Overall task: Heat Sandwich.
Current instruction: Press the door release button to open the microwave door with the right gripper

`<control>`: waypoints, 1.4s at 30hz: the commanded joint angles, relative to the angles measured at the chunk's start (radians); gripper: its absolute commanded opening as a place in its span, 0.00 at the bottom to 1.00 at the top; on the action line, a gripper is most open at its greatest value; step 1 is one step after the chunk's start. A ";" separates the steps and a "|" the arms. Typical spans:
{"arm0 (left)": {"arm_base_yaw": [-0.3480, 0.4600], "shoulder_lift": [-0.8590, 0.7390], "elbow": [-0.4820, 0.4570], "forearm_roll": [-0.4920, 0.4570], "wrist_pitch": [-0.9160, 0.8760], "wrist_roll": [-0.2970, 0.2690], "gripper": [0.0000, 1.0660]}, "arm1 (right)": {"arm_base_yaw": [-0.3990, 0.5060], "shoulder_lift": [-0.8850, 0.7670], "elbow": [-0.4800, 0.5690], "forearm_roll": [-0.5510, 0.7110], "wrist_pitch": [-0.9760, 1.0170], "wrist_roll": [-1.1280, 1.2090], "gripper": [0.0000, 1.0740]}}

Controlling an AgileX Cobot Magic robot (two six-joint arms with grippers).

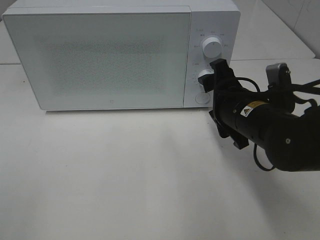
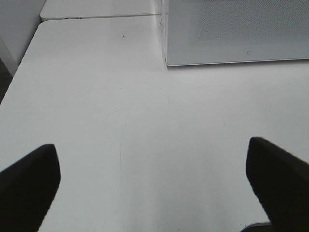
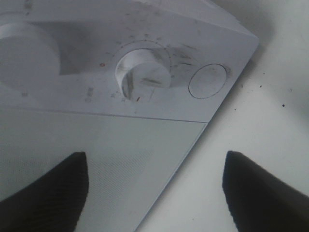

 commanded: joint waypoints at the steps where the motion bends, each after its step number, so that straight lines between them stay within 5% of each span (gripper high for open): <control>1: 0.004 -0.026 0.002 -0.004 -0.008 -0.001 0.94 | -0.003 -0.035 0.003 -0.013 0.047 -0.105 0.71; 11: 0.004 -0.026 0.002 -0.004 -0.008 -0.001 0.94 | -0.003 -0.163 0.002 -0.013 0.393 -0.668 0.71; 24: 0.004 -0.026 0.002 -0.004 -0.008 -0.001 0.94 | -0.003 -0.248 -0.092 -0.060 0.912 -1.079 0.71; 42: 0.004 -0.026 0.002 -0.004 -0.008 -0.001 0.94 | -0.003 -0.453 -0.276 -0.399 1.618 -0.965 0.71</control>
